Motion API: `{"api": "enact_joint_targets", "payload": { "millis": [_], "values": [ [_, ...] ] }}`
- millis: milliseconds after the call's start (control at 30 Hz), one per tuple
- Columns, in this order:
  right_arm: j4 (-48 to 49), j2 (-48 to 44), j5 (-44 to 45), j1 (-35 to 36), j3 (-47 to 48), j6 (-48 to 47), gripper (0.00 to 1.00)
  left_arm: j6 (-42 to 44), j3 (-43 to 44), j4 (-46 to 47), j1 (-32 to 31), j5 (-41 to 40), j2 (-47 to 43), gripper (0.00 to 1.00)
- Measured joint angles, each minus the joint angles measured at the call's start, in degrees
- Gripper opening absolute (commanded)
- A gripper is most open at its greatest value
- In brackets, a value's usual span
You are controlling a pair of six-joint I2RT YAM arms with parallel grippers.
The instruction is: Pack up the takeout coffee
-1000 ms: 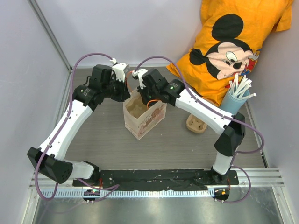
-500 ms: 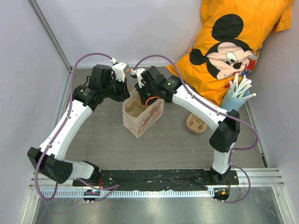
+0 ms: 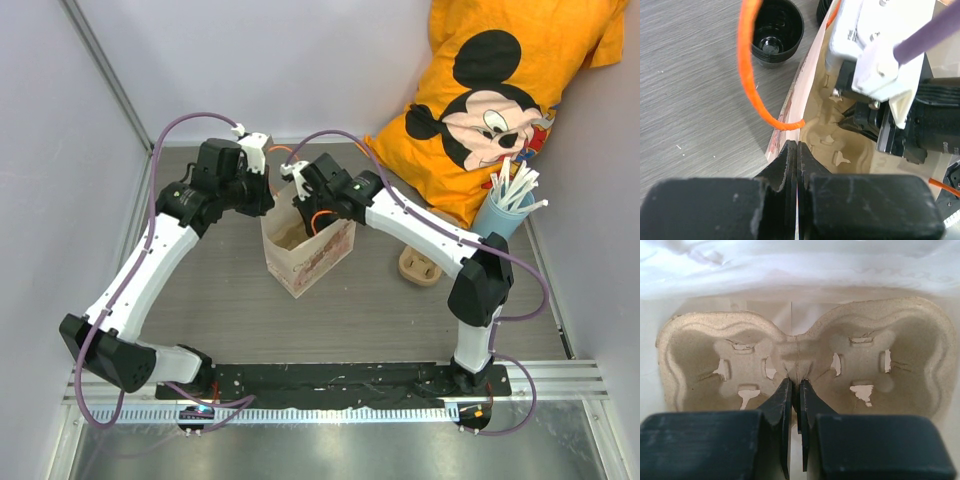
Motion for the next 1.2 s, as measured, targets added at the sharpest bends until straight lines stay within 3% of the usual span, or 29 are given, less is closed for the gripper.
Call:
{"api": "enact_joint_targets", "payload": {
  "millis": [600,1200],
  "values": [
    [-1.49,0.0,-0.81,1.95,-1.53,-4.09,0.01,-1.79,0.0,-0.07,0.0,-6.05,0.96,0.01],
    [-1.95,0.0,-0.76,2.16,-2.19,-4.42,0.01,-1.81,0.0,-0.04,0.0,-5.49,1.05,0.01]
  ]
}}
